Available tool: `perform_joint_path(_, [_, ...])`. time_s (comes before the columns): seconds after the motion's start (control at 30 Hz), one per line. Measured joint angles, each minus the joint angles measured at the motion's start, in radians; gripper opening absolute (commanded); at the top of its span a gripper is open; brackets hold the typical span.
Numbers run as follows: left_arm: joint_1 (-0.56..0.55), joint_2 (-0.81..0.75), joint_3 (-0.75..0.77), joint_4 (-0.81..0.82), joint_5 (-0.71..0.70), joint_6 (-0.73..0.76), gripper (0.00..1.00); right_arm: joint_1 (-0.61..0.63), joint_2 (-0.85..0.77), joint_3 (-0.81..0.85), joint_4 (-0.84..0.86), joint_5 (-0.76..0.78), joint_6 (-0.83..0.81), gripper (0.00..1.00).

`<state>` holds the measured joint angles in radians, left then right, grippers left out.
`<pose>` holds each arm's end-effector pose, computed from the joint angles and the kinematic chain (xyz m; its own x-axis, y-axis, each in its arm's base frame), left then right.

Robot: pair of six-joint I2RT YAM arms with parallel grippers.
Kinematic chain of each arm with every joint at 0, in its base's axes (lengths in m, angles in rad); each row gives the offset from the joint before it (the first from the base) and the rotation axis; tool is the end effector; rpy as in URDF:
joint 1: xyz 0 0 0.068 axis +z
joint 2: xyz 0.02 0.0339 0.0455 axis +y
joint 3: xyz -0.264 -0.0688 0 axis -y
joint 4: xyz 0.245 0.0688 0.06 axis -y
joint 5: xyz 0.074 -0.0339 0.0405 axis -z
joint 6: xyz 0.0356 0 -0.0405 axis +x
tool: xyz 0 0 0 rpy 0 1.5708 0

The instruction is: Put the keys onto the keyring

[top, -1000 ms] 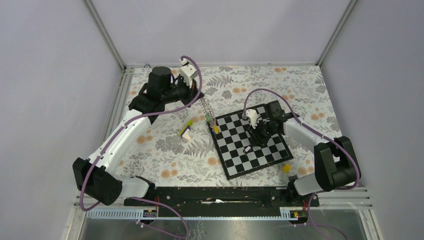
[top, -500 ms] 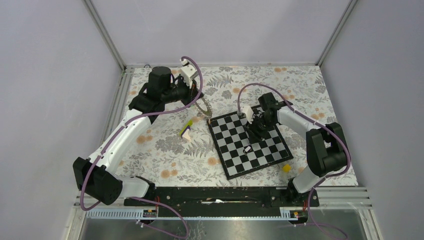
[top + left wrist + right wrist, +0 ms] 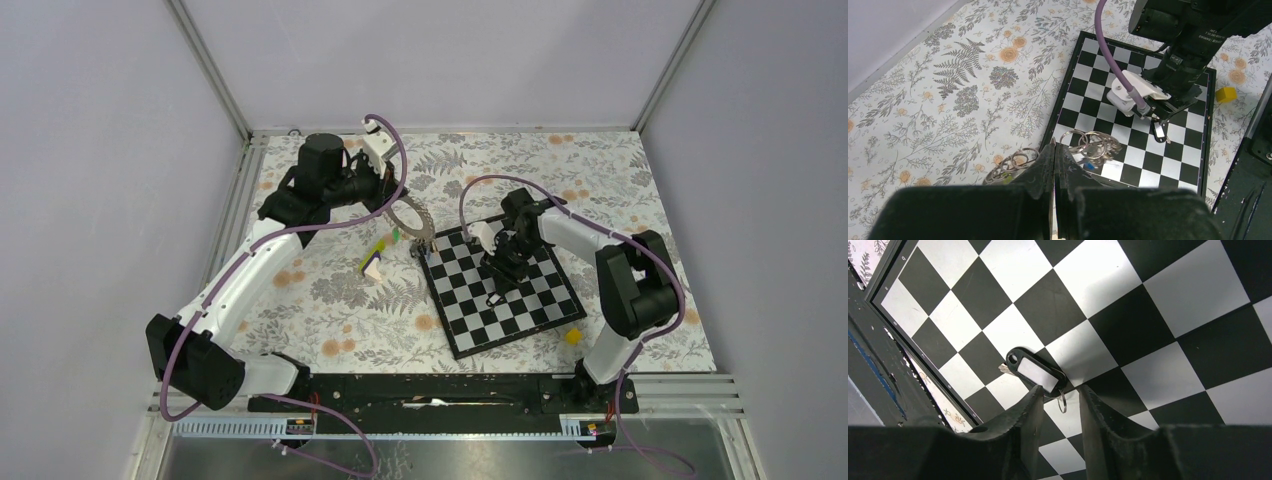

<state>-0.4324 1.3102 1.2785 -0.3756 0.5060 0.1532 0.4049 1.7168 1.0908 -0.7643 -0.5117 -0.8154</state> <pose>0.2609 -0.1394 0.3791 -0.2379 0.2568 -0.9367 0.8165 0.5752 -0.0496 0.2790 0.1385 0.1764 -0.3110 -0.8239 -0.4738 -0.9491 0.2436 0.1996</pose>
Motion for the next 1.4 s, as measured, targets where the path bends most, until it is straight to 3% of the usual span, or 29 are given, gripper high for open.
perform_joint_path(0.27, [0.0, 0.0, 0.0, -0.02, -0.001, 0.008, 0.0, 0.013, 0.021, 0.018, -0.029, 0.014, -0.01, 0.17])
perform_joint_path(0.4, [0.0, 0.0, 0.0, -0.021, -0.001, 0.01, 0.0, 0.014, 0.021, 0.018, -0.04, 0.023, -0.011, 0.0])
perform_joint_path(0.63, [0.0, 0.0, 0.0, -0.024, -0.01, 0.012, 0.0, 0.014, 0.007, 0.025, -0.037, 0.021, 0.021, 0.0])
perform_joint_path(0.87, [0.0, 0.0, 0.0, -0.027, -0.053, 0.011, 0.0, 0.014, -0.134, 0.057, -0.028, 0.071, 0.088, 0.0])
perform_joint_path(1.1, [0.0, 0.0, 0.0, -0.016, -0.115, -0.006, 0.0, 0.026, -0.325, -0.007, 0.099, 0.325, 0.119, 0.0])
perform_joint_path(1.3, [0.0, 0.0, 0.0, -0.009, -0.153, -0.031, 0.0, 0.206, -0.384, -0.187, 0.263, 0.613, 0.142, 0.23])
perform_joint_path(1.4, [0.0, 0.0, 0.0, -0.002, -0.162, -0.035, 0.0, 0.323, -0.375, -0.253, 0.273, 0.636, 0.162, 0.36])
